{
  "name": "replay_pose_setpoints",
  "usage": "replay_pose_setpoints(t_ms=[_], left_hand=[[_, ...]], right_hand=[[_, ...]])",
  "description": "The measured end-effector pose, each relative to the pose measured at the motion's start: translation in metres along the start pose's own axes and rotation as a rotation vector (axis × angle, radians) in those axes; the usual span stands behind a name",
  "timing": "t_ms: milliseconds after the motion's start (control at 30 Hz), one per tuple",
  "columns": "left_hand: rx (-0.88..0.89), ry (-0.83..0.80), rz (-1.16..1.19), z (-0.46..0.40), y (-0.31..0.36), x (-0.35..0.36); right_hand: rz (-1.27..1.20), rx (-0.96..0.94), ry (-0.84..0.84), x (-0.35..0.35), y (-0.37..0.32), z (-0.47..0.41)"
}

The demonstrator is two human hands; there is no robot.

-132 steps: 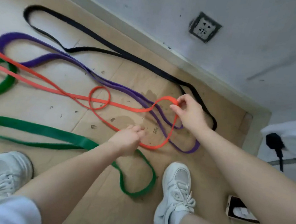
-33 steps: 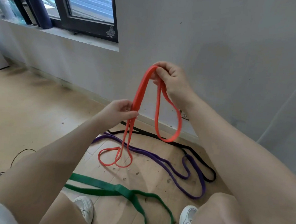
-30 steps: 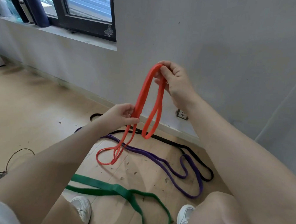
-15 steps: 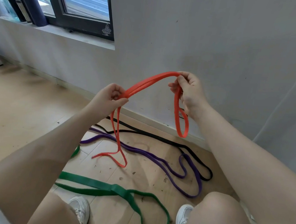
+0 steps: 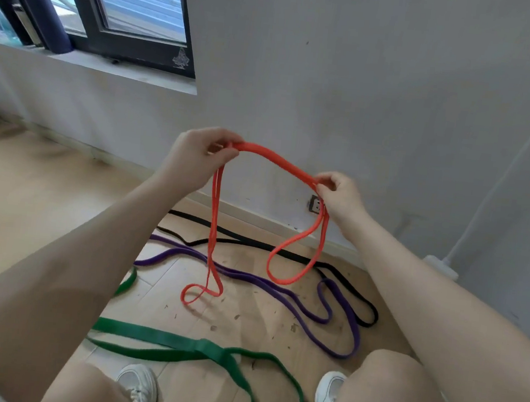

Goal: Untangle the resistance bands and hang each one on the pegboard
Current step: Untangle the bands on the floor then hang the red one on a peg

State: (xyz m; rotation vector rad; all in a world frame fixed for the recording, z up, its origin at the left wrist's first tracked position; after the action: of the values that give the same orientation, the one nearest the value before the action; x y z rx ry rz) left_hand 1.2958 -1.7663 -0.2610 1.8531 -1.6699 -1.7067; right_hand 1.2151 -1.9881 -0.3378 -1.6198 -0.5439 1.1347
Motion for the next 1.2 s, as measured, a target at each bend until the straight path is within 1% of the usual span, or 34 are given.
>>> replay_pose_setpoints(t_ms=[67, 133, 167, 233, 267, 367, 400, 467, 500, 567, 600, 700, 767, 833, 933, 967, 1067, 1100, 1133, 1200], left_hand=[[0.099, -0.033, -0.075, -0.011, 0.02, -0.001], [0.175, -0.098, -0.158, -0.019, 0.033, 0.004], [0.188, -0.114, -0.177, -0.022, 0.037, 0.006], [0.191, -0.095, -0.159, -0.026, 0.042, 0.004], [0.195, -0.078, -0.141, -0.027, 0.043, 0.002], [0.202, -0.07, -0.173, -0.029, 0.041, -0.004], [0.191, -0.069, -0.175, -0.028, 0.038, -0.005], [0.145, -0.047, -0.094, -0.023, 0.031, -0.004], [0.109, -0.028, -0.006, -0.019, 0.027, -0.002], [-0.003, -0.024, 0.204, -0.008, 0.015, 0.008], [-0.067, -0.051, 0.278, -0.002, 0.007, 0.016], [-0.201, -0.186, 0.369, 0.019, -0.017, 0.038], [-0.249, -0.231, 0.412, 0.03, -0.031, 0.046], [-0.298, -0.263, 0.447, 0.037, -0.042, 0.051], [-0.297, -0.315, 0.392, 0.04, -0.048, 0.06], [-0.279, -0.306, 0.36, 0.039, -0.048, 0.061], [-0.21, -0.171, 0.27, 0.026, -0.044, 0.05], [-0.183, -0.135, 0.222, 0.02, -0.042, 0.044], [-0.151, -0.116, 0.155, 0.014, -0.039, 0.039], [-0.07, -0.117, 0.013, 0.002, -0.031, 0.033]], right_hand=[[-0.025, -0.061, -0.097, 0.005, -0.009, 0.003], [-0.072, -0.21, -0.186, 0.011, -0.038, 0.008], [-0.076, -0.293, -0.228, 0.015, -0.053, 0.01], [-0.039, -0.434, -0.297, 0.023, -0.08, 0.014], [-0.025, -0.463, -0.319, 0.026, -0.088, 0.015], [-0.019, -0.414, -0.36, 0.031, -0.1, 0.017], [0.036, -0.411, -0.365, 0.032, -0.101, 0.016], [0.204, -0.448, -0.342, 0.036, -0.105, 0.014], [0.219, -0.464, -0.324, 0.037, -0.107, 0.013], [0.119, -0.461, -0.323, 0.039, -0.109, 0.013], [0.067, -0.454, -0.327, 0.04, -0.108, 0.011], [0.028, -0.447, -0.279, 0.038, -0.102, 0.006], [-0.025, -0.423, -0.225, 0.033, -0.094, 0.0], [-0.081, -0.387, -0.211, 0.031, -0.086, -0.005], [-0.123, -0.357, -0.184, 0.03, -0.075, -0.008], [-0.126, -0.35, -0.166, 0.029, -0.072, -0.009], [-0.09, -0.306, -0.094, 0.017, -0.062, -0.014], [-0.059, -0.282, -0.1, 0.012, -0.058, -0.016], [-0.011, -0.255, -0.143, 0.009, -0.053, -0.016], [0.118, -0.206, -0.315, 0.01, -0.047, -0.013]])
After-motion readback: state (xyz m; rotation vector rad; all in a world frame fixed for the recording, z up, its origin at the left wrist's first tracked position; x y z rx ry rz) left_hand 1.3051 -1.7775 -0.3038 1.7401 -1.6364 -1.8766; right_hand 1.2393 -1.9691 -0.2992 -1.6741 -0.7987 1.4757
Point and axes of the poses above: each hand's wrist, its own z-axis away from the middle knuckle, its own x-axis out of the palm, y = z × x, the point moved 4 cm from there along -z, towards the middle knuckle, and after that the axes turned 4 degrees about -y, right-handed, at the moved point
